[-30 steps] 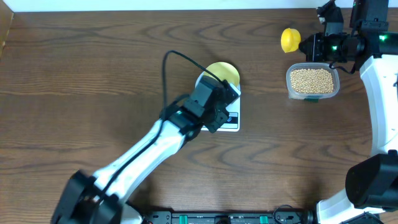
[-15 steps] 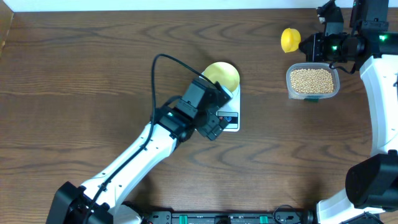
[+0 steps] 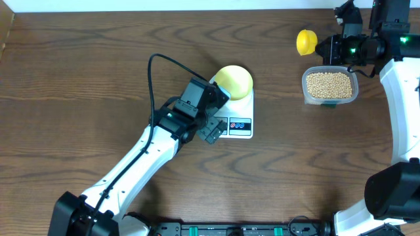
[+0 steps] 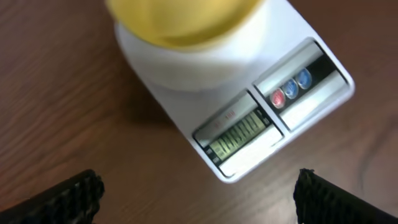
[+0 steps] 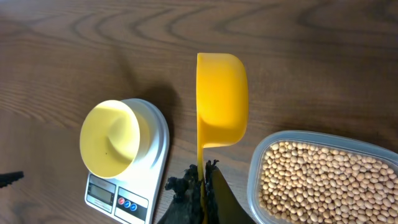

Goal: Scoop item into bowl and weigh 50g on scale
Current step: 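Withdraw the left gripper back to the left of the scale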

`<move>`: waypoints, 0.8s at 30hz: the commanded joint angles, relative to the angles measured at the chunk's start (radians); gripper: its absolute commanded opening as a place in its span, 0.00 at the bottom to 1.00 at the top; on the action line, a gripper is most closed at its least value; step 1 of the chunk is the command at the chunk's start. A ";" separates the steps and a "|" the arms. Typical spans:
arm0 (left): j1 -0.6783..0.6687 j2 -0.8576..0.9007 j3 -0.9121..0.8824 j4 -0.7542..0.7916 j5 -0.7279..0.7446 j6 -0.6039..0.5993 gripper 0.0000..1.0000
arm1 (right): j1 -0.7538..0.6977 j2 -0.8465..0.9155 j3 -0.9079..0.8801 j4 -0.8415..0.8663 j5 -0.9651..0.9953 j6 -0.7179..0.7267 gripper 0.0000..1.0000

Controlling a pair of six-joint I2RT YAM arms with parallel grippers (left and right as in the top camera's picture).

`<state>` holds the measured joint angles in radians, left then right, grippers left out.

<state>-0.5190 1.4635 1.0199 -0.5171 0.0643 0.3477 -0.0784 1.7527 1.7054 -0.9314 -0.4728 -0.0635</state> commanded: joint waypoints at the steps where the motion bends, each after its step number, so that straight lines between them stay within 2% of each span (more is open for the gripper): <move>1: 0.066 -0.011 0.003 -0.026 0.150 0.177 1.00 | -0.003 -0.008 0.013 -0.006 0.000 -0.013 0.01; 3: 0.130 -0.023 0.003 -0.043 0.212 0.190 1.00 | -0.003 -0.008 0.013 -0.008 -0.001 -0.013 0.01; 9: 0.354 -0.047 0.003 -0.122 0.602 0.428 1.00 | -0.003 -0.008 0.013 -0.009 -0.001 -0.013 0.01; 12: 0.426 -0.048 0.003 -0.137 0.694 0.515 1.00 | -0.003 -0.008 0.013 -0.009 -0.001 -0.013 0.01; 16: 0.470 -0.047 0.003 -0.134 0.665 0.516 1.00 | -0.003 -0.008 0.013 -0.010 -0.001 -0.012 0.01; 24: 0.475 -0.046 0.003 -0.133 0.549 0.515 0.98 | 0.000 -0.008 0.013 -0.008 -0.001 -0.012 0.01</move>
<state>-0.0483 1.4307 1.0199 -0.6476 0.6407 0.8394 -0.0784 1.7527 1.7054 -0.9386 -0.4713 -0.0639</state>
